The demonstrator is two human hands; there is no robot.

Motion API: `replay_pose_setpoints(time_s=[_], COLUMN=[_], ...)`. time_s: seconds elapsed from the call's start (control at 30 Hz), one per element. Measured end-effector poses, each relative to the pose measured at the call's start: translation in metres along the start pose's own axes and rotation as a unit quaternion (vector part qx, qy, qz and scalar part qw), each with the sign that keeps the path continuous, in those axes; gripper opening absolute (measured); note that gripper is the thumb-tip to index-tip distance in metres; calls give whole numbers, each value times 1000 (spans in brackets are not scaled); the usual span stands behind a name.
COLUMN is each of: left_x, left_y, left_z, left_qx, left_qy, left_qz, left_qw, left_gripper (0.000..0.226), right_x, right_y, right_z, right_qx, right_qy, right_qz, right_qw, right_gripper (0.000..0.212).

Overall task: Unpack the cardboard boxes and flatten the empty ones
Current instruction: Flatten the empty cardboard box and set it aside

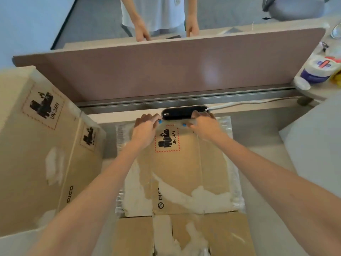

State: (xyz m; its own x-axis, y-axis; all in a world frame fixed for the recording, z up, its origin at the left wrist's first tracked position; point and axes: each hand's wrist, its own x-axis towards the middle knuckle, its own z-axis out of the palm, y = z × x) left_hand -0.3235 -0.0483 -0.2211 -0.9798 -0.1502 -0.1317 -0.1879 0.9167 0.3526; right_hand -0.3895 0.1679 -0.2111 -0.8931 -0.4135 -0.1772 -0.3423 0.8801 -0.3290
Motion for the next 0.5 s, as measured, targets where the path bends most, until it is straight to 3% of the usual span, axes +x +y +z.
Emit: replay_pose_setpoints(time_s=[0.13, 0.27, 0.33, 0.5], left_x=[11, 1, -11, -56], left_y=[-3, -18, -24, -24], left_z=[23, 49, 58, 79], left_qx=[27, -15, -49, 33], left_qy=[4, -60, -72, -22], left_qz=[-27, -2, 13, 27], left_qw=[999, 998, 996, 999], left_gripper=[25, 41, 47, 52], right_x=[14, 5, -7, -63], right_y=[9, 14, 17, 13], right_z=[23, 42, 48, 72], right_qx=[-26, -25, -27, -34], right_qy=[-28, -95, -90, -23], right_qz=[-11, -14, -24, -36], right_qw=[999, 995, 995, 998], right_gripper=[37, 48, 55, 63])
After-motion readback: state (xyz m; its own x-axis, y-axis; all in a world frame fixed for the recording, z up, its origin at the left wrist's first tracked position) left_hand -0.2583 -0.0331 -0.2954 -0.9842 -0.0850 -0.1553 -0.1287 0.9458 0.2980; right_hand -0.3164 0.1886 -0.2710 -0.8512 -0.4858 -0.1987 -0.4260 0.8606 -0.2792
